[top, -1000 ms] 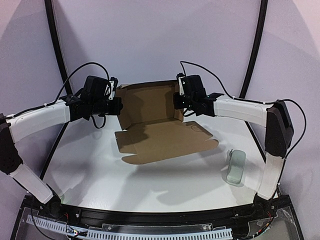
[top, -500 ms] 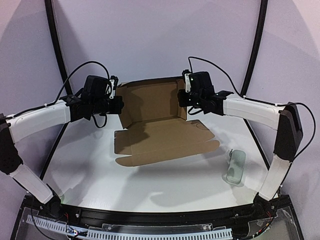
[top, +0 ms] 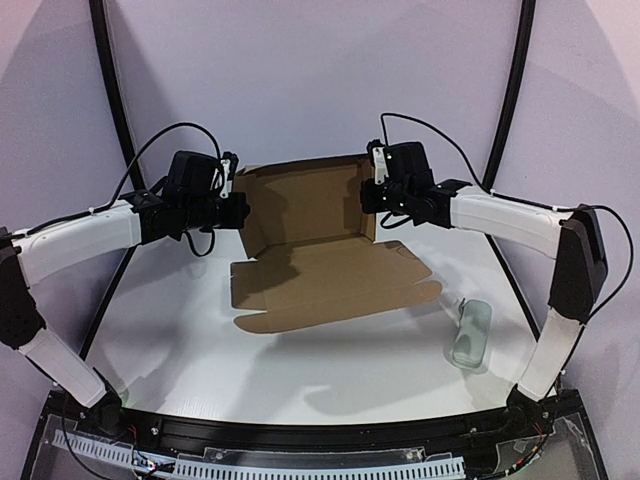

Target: Fold the paper box

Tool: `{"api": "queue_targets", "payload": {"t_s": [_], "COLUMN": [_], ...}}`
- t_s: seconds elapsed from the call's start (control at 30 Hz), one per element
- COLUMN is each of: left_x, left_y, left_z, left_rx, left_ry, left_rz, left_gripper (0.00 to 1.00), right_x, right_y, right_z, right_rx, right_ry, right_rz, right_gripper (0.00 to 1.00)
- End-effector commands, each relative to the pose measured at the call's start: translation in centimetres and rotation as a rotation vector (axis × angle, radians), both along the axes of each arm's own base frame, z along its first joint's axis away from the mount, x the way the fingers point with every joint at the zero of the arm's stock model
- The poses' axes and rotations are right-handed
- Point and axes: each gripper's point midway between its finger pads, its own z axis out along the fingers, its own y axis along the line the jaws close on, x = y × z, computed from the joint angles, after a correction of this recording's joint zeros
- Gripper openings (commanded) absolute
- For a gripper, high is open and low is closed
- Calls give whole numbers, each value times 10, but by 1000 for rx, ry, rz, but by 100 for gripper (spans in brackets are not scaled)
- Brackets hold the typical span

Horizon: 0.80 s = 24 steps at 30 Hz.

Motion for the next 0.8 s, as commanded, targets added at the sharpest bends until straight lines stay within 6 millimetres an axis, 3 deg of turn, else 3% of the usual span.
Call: {"api": "queue_targets", "payload": {"t_s": [0.0, 0.13, 0.33, 0.5, 0.6, 0.77], "left_x": [-14, -16, -15, -9, -3, 2], "left_y": [-2, -3, -1, -2, -1, -4], "left_z": [55, 57, 57, 53, 48, 44], "left_rx": [-106, -124, -127, -125, -106, -97], "left_ry": [-84, -74, -73, -70, -69, -72], "left_rz": [-46, -44, -18, 0, 17, 17], "left_gripper": [1, 1, 1, 1, 1, 1], "right_x": [25, 37, 41, 38, 29, 14], "right_y": [-38, -56, -66, -37, -20, -17], "right_z": [-24, -31, -30, -31, -16, 0], "right_rx": [-138, -325, -419, -257, -132, -69], "right_ry": [22, -3, -61, -89, -138, -155], "right_rz": [-219, -378, -508, -335, -212, -146], "right_gripper": [3, 1, 0, 7, 11, 21]}}
